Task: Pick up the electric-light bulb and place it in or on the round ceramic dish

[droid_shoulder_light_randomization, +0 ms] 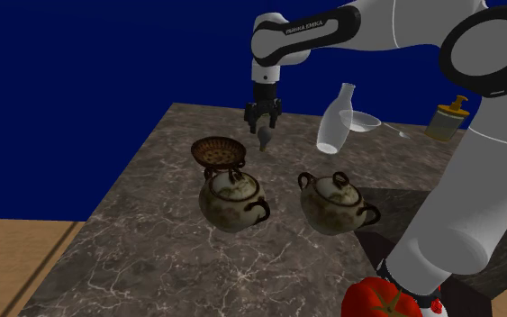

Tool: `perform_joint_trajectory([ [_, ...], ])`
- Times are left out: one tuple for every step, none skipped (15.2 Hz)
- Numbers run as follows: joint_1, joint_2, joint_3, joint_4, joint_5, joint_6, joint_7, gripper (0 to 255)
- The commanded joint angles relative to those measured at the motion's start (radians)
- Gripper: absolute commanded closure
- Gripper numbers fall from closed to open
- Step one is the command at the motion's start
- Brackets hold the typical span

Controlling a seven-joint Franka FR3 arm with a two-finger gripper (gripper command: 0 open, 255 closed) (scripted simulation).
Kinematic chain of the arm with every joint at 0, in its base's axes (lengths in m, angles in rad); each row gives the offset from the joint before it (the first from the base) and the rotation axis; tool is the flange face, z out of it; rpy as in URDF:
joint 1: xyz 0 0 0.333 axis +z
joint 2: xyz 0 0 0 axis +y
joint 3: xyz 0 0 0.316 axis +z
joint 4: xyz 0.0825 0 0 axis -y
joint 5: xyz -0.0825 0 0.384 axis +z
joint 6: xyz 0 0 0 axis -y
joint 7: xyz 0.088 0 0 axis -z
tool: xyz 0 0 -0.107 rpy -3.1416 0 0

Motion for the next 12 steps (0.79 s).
perform_joint_trajectory([
  [0.0,-0.001,0.0,-0.003,0.0,0.003,0.0,0],
  [0.0,-0.001,0.0,-0.003,0.0,0.003,0.0,0],
  [0.0,-0.001,0.0,-0.003,0.0,0.003,0.0,0],
  [0.0,-0.001,0.0,-0.003,0.0,0.003,0.0,0],
  [0.0,0.0,0.0,-0.003,0.0,0.003,0.0,0],
  [0.0,0.0,0.0,-0.003,0.0,0.003,0.0,255],
  [0.0,0.0,0.0,-0.003,0.0,0.003,0.0,255],
  [0.0,0.0,0.0,-0.003,0.0,0.003,0.0,255],
  [0.0,0.0,0.0,-0.003,0.0,0.003,0.0,255],
  [0.0,0.0,0.0,-0.003,0.0,0.003,0.0,255],
  [0.0,0.0,0.0,-0.003,0.0,0.003,0.0,255],
  [0.0,0.0,0.0,-0.003,0.0,0.003,0.0,255],
])
